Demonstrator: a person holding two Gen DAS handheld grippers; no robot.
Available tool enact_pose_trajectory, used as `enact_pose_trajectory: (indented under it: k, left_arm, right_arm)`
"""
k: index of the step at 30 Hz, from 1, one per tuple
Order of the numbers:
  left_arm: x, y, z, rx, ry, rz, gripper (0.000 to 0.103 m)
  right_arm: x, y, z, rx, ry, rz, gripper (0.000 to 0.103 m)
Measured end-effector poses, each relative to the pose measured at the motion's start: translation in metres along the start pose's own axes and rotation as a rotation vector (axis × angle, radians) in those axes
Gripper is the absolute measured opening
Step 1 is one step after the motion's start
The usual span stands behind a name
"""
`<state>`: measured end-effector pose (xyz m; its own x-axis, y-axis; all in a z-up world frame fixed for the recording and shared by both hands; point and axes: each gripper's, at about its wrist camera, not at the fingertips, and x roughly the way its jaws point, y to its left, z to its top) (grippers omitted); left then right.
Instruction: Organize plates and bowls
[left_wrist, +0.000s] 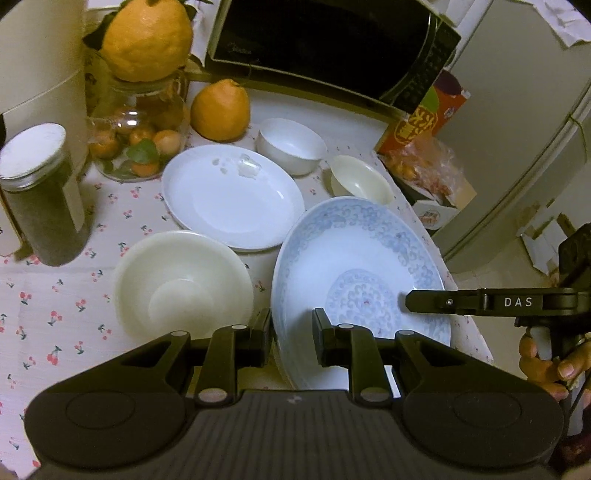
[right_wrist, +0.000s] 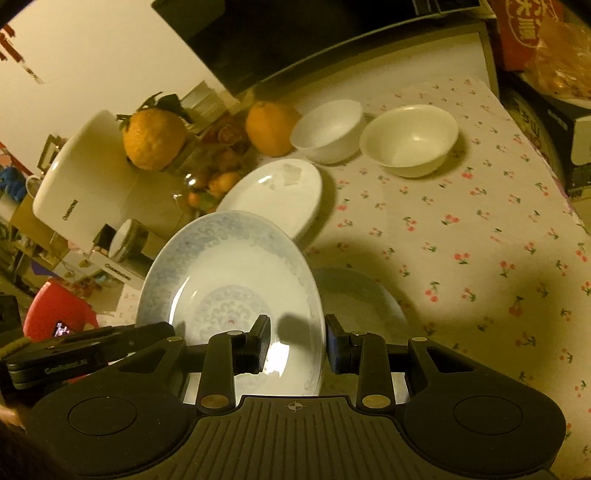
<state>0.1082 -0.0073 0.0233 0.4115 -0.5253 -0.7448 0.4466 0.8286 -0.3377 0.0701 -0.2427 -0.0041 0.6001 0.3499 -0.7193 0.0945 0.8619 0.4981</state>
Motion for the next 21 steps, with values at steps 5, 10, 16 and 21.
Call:
enact_pose_trajectory:
  k: [5, 10, 16, 21]
  left_arm:
    - [0.012, -0.006, -0.001, 0.015, 0.034, 0.012, 0.020]
    - [0.024, -0.011, -0.004, 0.034, 0.072, 0.032, 0.020]
    - [0.035, -0.017, -0.009, 0.061, 0.109, 0.054, 0.020]
    - [0.039, -0.018, -0.011, 0.077, 0.125, 0.069, 0.020]
  right_arm:
    - [0.001, -0.009, -0.002, 0.012, 0.023, -0.022, 0.031]
    - [0.005, -0.017, -0.005, 0.019, 0.048, -0.048, 0.031]
    - [0.010, -0.023, -0.008, 0.022, 0.065, -0.081, 0.031]
    - [0.014, -0.024, -0.011, 0.011, 0.077, -0.104, 0.031]
